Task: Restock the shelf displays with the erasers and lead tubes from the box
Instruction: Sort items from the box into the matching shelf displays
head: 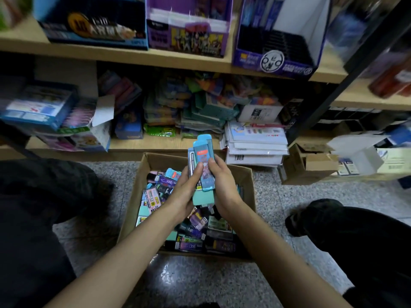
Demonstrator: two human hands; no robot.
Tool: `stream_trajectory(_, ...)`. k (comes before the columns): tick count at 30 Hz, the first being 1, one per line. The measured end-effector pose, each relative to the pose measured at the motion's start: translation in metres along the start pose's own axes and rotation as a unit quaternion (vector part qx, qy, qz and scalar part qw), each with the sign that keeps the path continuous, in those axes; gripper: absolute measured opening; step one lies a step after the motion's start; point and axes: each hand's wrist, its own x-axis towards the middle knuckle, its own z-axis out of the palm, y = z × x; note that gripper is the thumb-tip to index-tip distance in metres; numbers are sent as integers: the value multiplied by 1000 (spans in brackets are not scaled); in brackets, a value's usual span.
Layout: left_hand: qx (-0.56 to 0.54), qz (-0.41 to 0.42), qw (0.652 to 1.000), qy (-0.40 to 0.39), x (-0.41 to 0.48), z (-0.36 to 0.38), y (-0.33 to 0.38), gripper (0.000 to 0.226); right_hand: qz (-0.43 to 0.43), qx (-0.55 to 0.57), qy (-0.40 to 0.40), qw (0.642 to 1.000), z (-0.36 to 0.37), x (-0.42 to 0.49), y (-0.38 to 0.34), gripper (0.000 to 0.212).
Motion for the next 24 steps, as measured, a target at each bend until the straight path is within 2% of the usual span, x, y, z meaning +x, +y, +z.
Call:
stream_trajectory(6, 10, 26, 1000, -9, -7, 17, 11, 14, -26, -94, 74, 992, 10, -12, -21, 33)
stream_trajectory(9, 19, 34, 999, -32, -10, 20, 21, 17, -23, -50, 52, 997, 3, -18, -39, 24)
stream_trajectory(15, 109, 69, 988, -86, -14, 31, 61, 43, -28, -29, 36, 999, -6, -18, -85, 8)
stream_trajectory(18, 129, 71, 984, -103, -16, 43, 88, 51, -14, 12, 8, 1000, -9, -15, -111, 8)
stream_trajectory(21, 125, 84, 982, -112, -17, 54, 110, 51, -25, 33, -9, 999, -12, -11, -132, 11)
stream_trajectory(24, 134, 91, 980, -119, -18, 59, 127, 42, -73, -31, -13, 997, -10, -9, -146, 12)
